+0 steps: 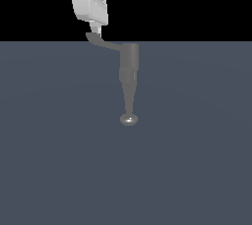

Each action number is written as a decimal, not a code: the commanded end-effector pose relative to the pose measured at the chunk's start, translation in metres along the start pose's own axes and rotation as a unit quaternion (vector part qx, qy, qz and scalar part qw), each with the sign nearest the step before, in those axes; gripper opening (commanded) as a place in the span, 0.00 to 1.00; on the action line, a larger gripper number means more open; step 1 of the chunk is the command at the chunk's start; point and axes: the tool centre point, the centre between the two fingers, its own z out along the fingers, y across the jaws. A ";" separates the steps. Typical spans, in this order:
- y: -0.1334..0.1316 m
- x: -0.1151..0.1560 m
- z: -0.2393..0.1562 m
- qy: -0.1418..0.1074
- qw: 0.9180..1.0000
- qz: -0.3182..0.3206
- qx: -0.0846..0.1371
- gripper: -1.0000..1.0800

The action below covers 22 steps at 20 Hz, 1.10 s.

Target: Turn on the faucet by rotating a designated handle.

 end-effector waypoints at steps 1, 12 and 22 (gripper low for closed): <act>0.006 0.000 0.000 0.000 1.000 0.000 0.000 0.00; 0.035 0.001 0.000 0.000 1.000 0.000 0.000 0.00; 0.062 0.002 0.000 0.000 1.000 0.000 0.000 0.00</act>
